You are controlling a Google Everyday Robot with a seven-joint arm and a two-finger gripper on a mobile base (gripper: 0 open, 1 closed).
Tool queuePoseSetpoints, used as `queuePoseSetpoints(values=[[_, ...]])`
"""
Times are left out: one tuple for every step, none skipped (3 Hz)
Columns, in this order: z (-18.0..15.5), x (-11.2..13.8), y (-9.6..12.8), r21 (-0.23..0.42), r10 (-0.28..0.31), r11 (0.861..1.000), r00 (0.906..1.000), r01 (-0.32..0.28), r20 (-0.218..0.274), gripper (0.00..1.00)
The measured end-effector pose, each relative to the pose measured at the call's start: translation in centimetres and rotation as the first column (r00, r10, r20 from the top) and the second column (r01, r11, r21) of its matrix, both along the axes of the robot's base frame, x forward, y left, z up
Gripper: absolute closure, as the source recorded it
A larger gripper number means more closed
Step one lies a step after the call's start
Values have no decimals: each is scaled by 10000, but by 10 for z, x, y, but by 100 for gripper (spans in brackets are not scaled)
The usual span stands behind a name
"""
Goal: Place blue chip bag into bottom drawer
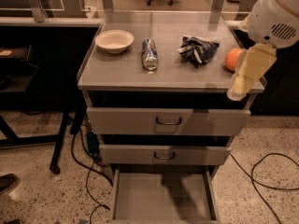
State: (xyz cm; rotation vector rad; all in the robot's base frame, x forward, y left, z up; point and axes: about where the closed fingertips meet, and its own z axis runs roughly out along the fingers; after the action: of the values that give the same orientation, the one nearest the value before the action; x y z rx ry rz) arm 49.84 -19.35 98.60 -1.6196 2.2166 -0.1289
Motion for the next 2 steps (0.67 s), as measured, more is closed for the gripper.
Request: queuePoseSetpoints(values=[[9,64,25,24,184,9998,9998,-184,63,0],[11,64,26,63,191,9998,9997,-192,172,0]])
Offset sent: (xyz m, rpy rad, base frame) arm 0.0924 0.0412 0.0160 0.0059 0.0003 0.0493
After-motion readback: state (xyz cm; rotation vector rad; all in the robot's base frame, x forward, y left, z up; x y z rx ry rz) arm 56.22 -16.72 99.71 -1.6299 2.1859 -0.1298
